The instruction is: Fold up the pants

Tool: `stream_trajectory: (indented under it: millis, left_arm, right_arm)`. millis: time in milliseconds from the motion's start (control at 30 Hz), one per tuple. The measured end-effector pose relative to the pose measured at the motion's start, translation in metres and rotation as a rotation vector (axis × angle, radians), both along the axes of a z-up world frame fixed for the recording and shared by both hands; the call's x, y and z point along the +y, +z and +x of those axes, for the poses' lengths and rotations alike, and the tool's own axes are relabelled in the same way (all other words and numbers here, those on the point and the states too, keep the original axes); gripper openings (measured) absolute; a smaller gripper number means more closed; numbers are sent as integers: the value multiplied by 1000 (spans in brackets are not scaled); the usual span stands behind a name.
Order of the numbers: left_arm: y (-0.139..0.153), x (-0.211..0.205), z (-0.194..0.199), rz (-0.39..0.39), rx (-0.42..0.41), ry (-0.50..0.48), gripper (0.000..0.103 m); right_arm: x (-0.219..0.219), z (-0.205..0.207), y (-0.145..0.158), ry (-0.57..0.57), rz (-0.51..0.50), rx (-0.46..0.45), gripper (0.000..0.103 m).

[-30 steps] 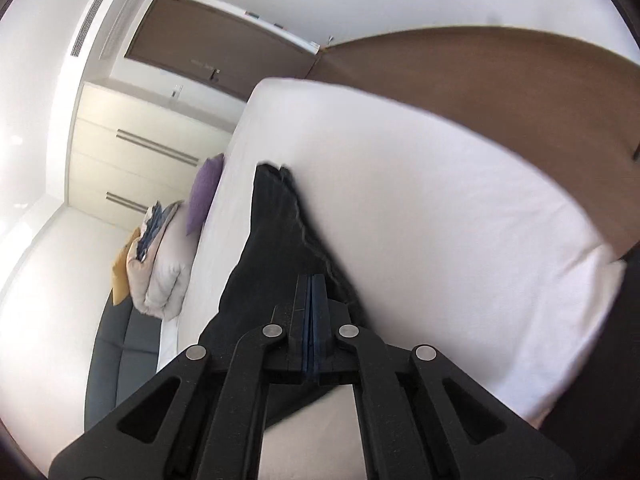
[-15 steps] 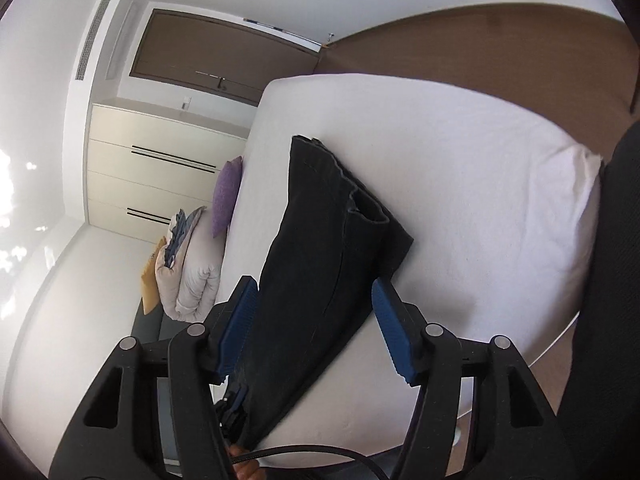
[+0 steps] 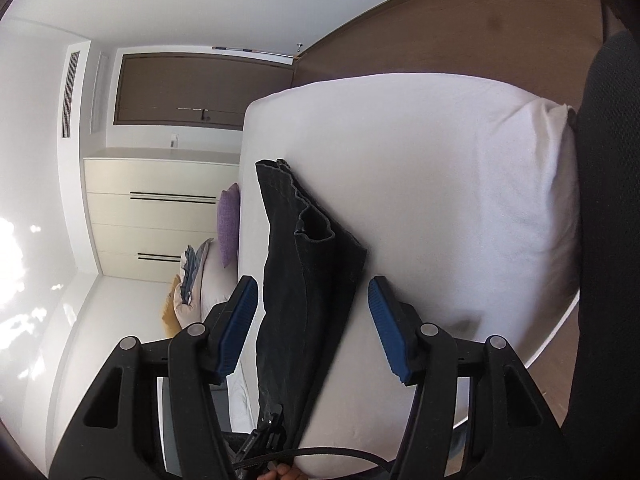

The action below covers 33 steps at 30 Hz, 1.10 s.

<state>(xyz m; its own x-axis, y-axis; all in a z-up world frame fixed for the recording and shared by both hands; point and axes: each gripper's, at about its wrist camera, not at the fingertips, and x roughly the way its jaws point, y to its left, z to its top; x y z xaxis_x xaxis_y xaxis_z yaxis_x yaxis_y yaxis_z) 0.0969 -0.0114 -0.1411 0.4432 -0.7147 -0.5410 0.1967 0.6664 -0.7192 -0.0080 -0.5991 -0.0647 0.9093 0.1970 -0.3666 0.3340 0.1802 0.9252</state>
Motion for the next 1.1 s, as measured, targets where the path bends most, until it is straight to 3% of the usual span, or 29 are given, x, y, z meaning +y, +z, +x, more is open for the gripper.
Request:
stream_trajectory:
  millis: [333, 400, 467, 500, 600, 733, 900, 1000, 1067, 1100]
  left_arm:
    - [0, -11, -1, 9, 3, 0, 3]
    - [0, -15, -1, 11, 5, 1, 3]
    - [-1, -15, -1, 14, 5, 2, 3]
    - [-1, -16, -1, 14, 5, 2, 3]
    - [-1, -21, 0, 17, 5, 1, 4]
    - [-2, -21, 0, 14, 2, 2, 4]
    - [-2, -21, 1, 10, 8, 6, 4]
    - [1, -21, 1, -5, 23, 10, 2]
    - [6, -23, 0, -65, 36, -2, 12]
    - [10, -27, 0, -92, 34, -11, 33]
  right_arm:
    - [-5, 28, 5, -1, 2, -71, 48]
    - [-5, 38, 6, -1, 2, -74, 35]
    - [-5, 48, 3, 9, 6, -73, 28]
    - [-4, 52, 2, 14, 1, -69, 19]
    - [-2, 60, 0, 34, -18, -46, 11]
    - [3, 63, 11, 60, -95, -3, 10]
    - [35, 81, 51, 163, -313, 21, 10]
    - [90, 104, 84, 314, -544, 10, 10]
    - [141, 118, 96, 443, -708, -7, 10]
    - [171, 117, 101, 515, -805, -14, 10]
